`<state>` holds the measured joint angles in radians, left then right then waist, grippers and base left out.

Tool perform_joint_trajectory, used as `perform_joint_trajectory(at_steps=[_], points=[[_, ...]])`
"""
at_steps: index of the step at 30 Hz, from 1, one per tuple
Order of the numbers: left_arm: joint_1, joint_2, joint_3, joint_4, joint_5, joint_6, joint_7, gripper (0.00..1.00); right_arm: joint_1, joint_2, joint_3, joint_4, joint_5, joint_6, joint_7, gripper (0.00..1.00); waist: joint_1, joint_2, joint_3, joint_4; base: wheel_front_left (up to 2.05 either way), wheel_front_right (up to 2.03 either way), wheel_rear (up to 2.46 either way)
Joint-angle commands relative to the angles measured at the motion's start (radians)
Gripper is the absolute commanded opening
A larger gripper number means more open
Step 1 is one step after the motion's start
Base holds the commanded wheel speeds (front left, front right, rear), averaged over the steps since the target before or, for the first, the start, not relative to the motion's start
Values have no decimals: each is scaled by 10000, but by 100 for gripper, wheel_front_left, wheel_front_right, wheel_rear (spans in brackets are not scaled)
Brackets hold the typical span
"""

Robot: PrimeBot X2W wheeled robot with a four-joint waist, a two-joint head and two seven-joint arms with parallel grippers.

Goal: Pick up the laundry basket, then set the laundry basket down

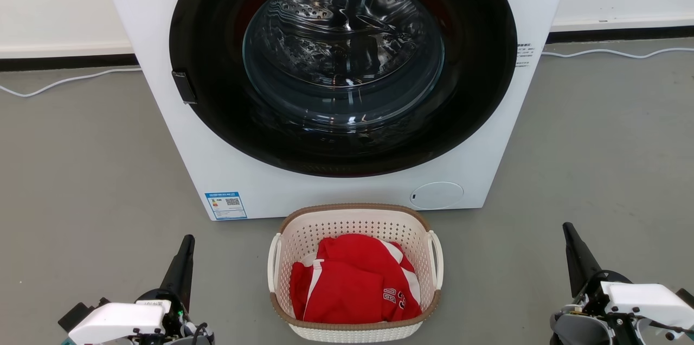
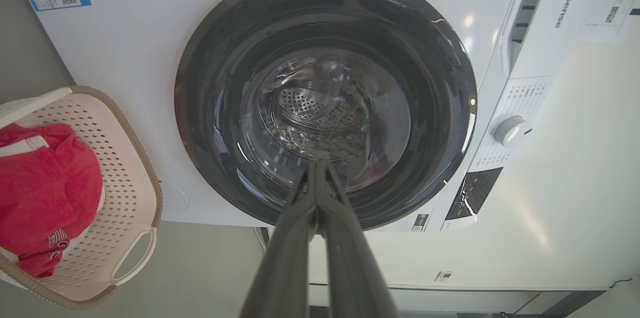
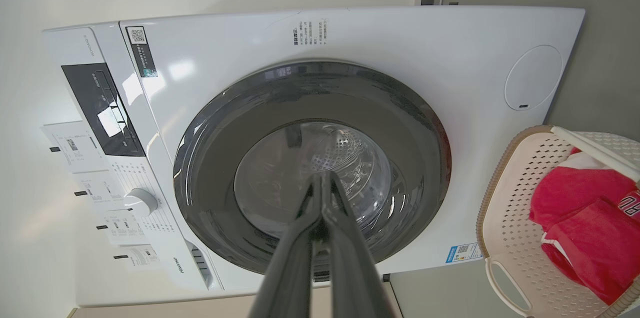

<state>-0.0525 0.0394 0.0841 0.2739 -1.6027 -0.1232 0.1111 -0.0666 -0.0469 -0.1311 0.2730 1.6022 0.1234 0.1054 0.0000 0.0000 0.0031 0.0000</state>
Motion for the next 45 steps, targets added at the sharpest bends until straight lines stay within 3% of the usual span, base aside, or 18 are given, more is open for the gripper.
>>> perform_joint_trajectory(at_steps=[1, 8, 9, 18, 26, 33, 45], points=[[-554, 108, 293, -291, -62, -75, 18, 0, -413, -33, 177, -282, 68, 73, 75, 0, 0, 0, 0, 0, 0, 0, 0], [-554, 108, 293, -291, -62, -75, 18, 0, -413, -33, 177, -282, 68, 73, 75, 0, 0, 0, 0, 0, 0, 0, 0], [18, -6, -1, 40, 2, 2, -1, 100, 25, -2, 9, 33, -2, 0, -3, 100, 0, 0, 0, 0, 0, 0, 0], [126, -38, -63, 142, 25, 5, -169, 100, 168, 15, 58, 31, -58, 0, -134, 100, 22, 0, -17, 3, 0, 0, 0], [157, 27, -208, 68, 275, -1, -444, 100, 257, -134, 215, -136, -435, 6, -438, 100, 1, 0, -4, 0, 0, 0, 0], [151, 100, -299, 94, 900, -6, -669, 100, 263, -268, 267, -232, -1426, 10, -661, 100, 1, 0, -7, -15, 0, 0, 0], [157, 42, -166, 9, 2873, -13, -1027, 100, 328, -324, 353, -606, -3732, 17, -1012, 100, 0, 0, 13, -26, 0, 0, 0]])
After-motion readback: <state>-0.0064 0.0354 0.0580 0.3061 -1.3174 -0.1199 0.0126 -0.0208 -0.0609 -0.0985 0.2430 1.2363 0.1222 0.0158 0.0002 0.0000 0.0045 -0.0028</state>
